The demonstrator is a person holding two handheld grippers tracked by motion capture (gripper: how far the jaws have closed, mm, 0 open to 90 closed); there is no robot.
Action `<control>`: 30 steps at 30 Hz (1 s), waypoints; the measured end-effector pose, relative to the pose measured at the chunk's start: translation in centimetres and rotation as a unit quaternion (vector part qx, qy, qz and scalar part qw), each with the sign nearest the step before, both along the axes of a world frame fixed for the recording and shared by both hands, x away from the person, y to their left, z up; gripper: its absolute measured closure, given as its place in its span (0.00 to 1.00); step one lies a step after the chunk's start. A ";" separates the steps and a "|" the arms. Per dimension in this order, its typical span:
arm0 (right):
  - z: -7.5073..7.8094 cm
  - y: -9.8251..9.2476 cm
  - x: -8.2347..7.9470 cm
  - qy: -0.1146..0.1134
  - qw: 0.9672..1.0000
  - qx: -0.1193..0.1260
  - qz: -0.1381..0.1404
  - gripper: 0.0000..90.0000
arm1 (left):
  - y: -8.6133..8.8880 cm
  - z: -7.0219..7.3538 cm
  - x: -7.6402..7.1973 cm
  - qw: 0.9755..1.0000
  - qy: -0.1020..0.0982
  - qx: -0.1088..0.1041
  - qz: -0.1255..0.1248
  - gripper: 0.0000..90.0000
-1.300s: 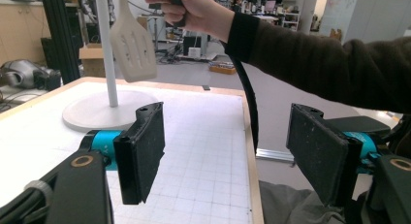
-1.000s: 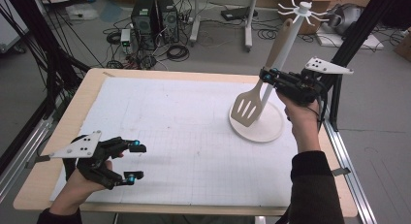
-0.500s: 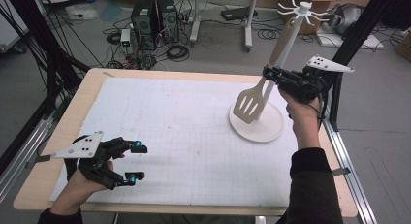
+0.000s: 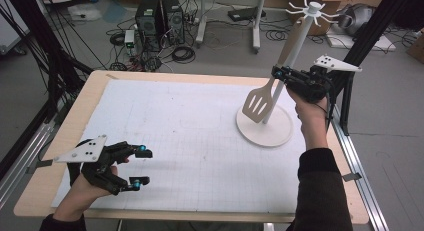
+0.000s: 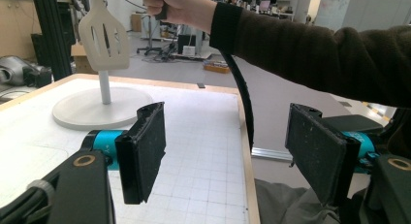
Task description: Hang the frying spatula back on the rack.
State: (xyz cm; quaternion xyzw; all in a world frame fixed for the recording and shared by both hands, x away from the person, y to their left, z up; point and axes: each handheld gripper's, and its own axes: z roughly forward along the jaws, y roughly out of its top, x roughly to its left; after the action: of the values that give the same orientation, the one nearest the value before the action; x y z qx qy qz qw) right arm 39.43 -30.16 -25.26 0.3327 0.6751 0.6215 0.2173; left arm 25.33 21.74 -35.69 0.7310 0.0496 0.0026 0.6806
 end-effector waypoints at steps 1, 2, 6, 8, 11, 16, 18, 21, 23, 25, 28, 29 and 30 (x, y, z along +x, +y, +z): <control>0.0 0.0 0.0 -0.001 1.000 -0.001 -0.002 0.88 | 0.0 0.0 0.0 1.000 0.000 0.000 0.000 0.35; 0.0 0.0 0.0 -0.002 1.000 -0.003 -0.004 0.87 | 0.0 -0.1 0.0 1.000 0.001 0.000 0.000 0.35; 0.0 0.0 -0.1 -0.001 1.000 -0.008 -0.005 0.86 | 0.0 -0.1 0.0 1.000 0.000 0.000 -0.001 0.35; 0.0 0.0 -0.1 -0.008 1.000 -0.008 -0.008 0.82 | 0.0 -0.1 0.0 1.000 0.000 -0.002 -0.002 0.35; 0.0 -0.1 -0.4 -0.014 1.000 -0.011 -0.013 0.74 | 0.0 -0.1 0.1 1.000 0.000 -0.001 -0.002 0.35; 0.1 -0.3 -0.9 -0.023 0.999 -0.034 -0.026 0.60 | 0.0 -0.3 0.2 1.000 0.003 0.000 -0.001 0.35; 0.1 -0.4 -1.2 -0.024 0.998 -0.041 -0.029 0.56 | 0.0 -0.4 0.2 1.000 0.005 0.001 0.000 0.35; -0.1 -0.7 -1.7 -0.024 0.998 -0.051 -0.035 0.50 | 0.0 -0.4 0.2 1.000 0.005 0.002 0.000 0.35; -0.5 -1.0 -2.1 -0.027 0.997 -0.053 -0.040 0.48 | 0.1 -0.5 0.2 1.000 0.006 0.003 0.000 0.35; -1.0 -1.4 -2.5 -0.021 0.998 -0.052 -0.042 0.45 | 0.1 -0.4 0.2 1.000 0.005 0.003 0.002 0.35; -1.6 -2.0 -3.4 -0.026 0.998 -0.046 -0.036 0.43 | 0.3 -0.3 0.1 1.000 0.002 0.001 0.005 0.34; -1.8 -2.1 -3.6 -0.029 0.998 -0.046 -0.036 0.41 | 0.4 -0.2 0.1 1.000 0.003 -0.001 0.005 0.34; -2.0 -2.1 -4.0 -0.026 0.998 -0.043 -0.030 0.40 | 0.4 -0.2 0.1 1.000 0.002 -0.002 0.003 0.34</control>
State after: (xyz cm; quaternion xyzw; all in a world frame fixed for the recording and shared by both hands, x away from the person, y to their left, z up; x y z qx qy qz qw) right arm 35.46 -32.31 -27.29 0.3267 0.6853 0.5934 0.2674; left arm 25.42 22.18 -35.86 0.7294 0.0530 0.0033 0.6820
